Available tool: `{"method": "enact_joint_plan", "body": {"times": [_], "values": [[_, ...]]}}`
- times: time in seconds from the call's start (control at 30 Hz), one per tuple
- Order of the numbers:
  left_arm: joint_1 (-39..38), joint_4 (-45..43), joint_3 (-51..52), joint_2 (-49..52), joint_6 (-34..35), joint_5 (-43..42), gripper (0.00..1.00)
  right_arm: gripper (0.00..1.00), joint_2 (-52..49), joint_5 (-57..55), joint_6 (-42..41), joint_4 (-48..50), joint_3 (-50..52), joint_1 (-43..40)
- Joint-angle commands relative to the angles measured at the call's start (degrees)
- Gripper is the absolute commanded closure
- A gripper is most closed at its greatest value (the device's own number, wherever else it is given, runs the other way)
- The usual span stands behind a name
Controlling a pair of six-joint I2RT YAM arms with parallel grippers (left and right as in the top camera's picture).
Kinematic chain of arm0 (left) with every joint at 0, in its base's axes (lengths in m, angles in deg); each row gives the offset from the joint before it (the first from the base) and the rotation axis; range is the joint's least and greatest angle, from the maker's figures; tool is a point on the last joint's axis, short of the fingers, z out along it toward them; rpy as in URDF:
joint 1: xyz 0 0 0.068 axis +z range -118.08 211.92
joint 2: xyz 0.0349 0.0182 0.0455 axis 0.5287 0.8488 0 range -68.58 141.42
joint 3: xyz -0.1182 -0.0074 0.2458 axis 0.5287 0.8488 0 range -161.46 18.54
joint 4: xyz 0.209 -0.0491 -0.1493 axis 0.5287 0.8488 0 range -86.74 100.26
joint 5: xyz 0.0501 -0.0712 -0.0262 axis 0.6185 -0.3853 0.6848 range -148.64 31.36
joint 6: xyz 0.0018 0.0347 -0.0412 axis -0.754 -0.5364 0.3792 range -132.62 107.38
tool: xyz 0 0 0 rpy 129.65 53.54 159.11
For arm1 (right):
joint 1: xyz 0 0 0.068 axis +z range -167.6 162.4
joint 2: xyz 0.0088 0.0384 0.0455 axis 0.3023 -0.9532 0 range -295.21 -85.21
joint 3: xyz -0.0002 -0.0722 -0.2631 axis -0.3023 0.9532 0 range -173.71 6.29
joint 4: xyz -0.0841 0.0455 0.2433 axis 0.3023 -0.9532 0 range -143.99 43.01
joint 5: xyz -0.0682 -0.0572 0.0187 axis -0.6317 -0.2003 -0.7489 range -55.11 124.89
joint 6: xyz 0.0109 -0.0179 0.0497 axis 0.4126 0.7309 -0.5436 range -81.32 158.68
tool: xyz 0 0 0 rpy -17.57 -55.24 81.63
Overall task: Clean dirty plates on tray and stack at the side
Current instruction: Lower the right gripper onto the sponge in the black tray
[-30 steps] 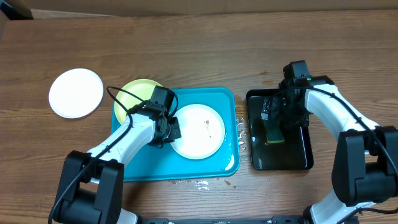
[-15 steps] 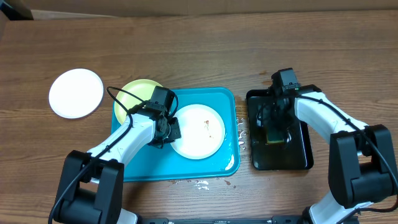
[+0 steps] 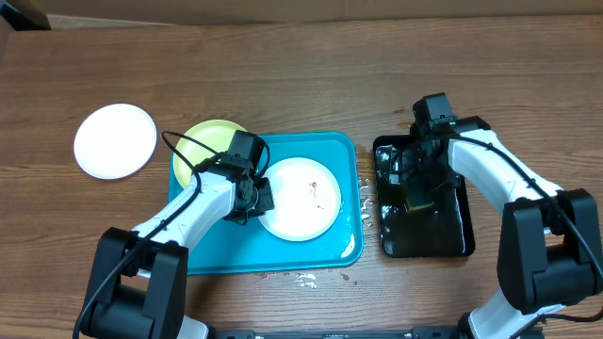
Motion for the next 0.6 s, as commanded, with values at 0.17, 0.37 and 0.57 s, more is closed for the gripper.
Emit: {"method": "enact_joint_plan", "body": {"times": [0.17,0.37,0.57], "values": [[-0.07,0.0,0.55,0.04,-0.68,0.37,0.88,0.1,-0.52,-0.76,-0.02,5.68,5.84,-0.22],[-0.07,0.02,0.55,0.04,-0.68,0.35,0.88,0.96,-0.5,-0.76,0.0,9.79,7.78,-0.22],[-0.07,0.2,0.55,0.04,-0.68,0.35,0.88,0.0,-0.5,-0.76,-0.02,1.86,5.66,-0.22]]}}
